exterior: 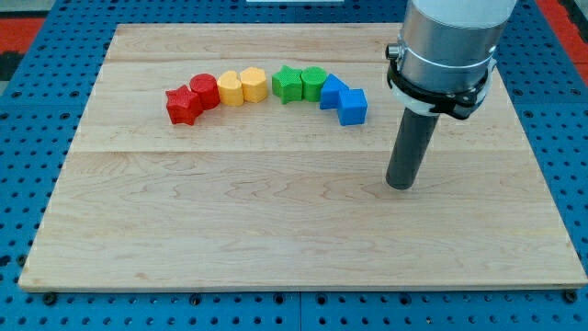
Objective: Touch the bottom left of the red star
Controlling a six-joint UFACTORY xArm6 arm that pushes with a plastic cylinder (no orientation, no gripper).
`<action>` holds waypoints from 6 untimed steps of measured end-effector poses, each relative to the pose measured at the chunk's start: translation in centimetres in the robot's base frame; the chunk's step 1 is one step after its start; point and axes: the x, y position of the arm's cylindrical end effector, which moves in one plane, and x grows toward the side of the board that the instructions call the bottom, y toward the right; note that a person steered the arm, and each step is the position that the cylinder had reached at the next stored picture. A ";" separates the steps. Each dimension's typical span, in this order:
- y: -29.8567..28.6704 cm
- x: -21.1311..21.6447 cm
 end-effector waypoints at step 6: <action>-34.7 -14.8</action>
